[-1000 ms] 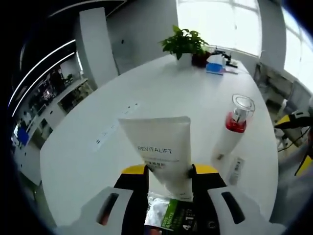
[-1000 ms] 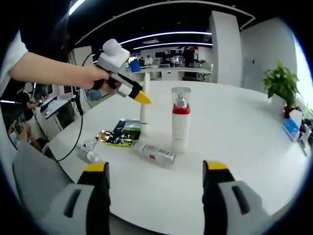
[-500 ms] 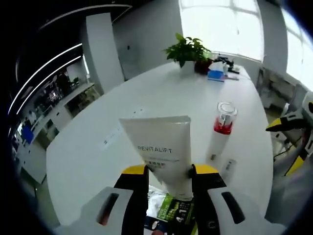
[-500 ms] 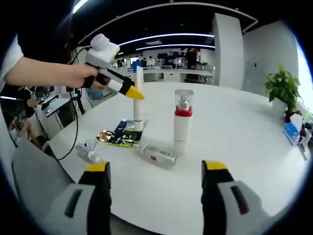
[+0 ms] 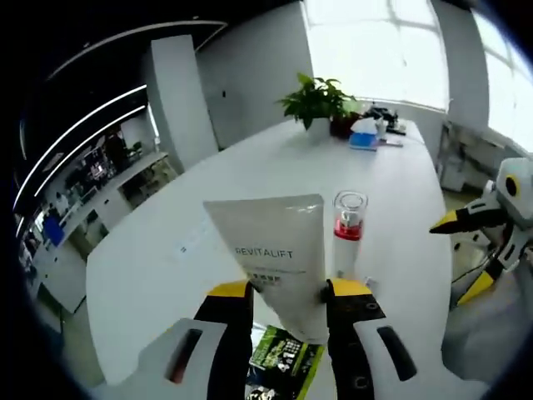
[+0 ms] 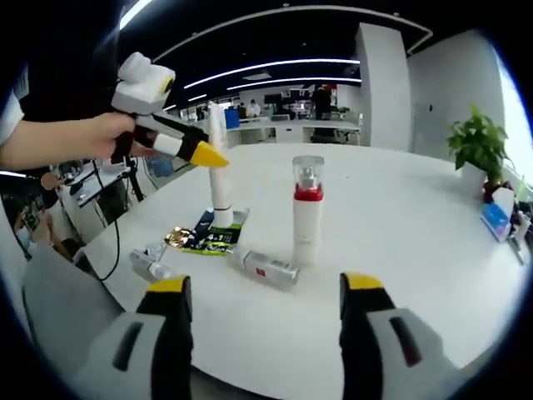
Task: Arrange the skincare products in the storage area until every visible bottle or jar stands upright without overlapping.
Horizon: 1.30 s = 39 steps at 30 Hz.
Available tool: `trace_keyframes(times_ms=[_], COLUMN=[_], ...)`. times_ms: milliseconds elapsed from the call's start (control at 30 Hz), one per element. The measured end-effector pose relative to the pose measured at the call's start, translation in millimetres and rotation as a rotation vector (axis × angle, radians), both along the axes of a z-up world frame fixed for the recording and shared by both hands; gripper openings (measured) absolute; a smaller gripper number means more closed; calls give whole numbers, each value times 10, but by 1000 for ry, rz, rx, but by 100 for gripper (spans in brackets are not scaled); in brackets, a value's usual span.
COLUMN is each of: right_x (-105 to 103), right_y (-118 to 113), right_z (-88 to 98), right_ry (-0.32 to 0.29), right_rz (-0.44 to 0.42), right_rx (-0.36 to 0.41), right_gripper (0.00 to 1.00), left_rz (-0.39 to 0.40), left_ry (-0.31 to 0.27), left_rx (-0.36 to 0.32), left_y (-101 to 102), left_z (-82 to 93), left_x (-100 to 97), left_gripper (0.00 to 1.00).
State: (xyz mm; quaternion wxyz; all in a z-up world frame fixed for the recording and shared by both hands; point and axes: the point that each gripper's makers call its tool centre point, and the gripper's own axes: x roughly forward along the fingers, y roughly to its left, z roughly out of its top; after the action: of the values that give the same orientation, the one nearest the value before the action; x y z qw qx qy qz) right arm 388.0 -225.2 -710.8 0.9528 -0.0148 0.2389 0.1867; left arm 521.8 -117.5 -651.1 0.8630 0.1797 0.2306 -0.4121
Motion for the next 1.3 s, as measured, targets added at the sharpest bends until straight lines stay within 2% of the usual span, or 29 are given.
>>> trace_keyframes(times_ms=[133,533,633,733,833,900,1000,1133,1200,1300], right_x=[-20,-33,-62,-74,-93,-92,-80,-62,-41,32], right_y=[29,30,94,153,209,190,149,242,384,621], right_z=[-3,12,2,24,62,88,103,266,417,721], right_ry=[7,20,35,25,28,38,41,16,3,-68], right_rz=[11,7,41,75,102,83,69,85,113,176], right_rx=[4,53,77,81,118,170,196,255,296,330], right_gripper=[67,63,63,60,55,54,54,52,50,48], left_rz=[28,78,87,103,117,119,119,113,105,96], left_ry=[7,9,23,33,36,35,38,30,25,16], left_rx=[-15,-28,-33,-51,-56,-54,-46,-29,-23,-19], left_y=[32,117,144,167,205,217,256,274,257,213], left_z=[-14,-55,-95,-107,-132,-140,-172,-152,-143,-110], left_x=[-107,-368,-441,-506,-555,-594,-642,-710,-734,-776], left_gripper=[31,31,31,31,31,31,31,31,31,31])
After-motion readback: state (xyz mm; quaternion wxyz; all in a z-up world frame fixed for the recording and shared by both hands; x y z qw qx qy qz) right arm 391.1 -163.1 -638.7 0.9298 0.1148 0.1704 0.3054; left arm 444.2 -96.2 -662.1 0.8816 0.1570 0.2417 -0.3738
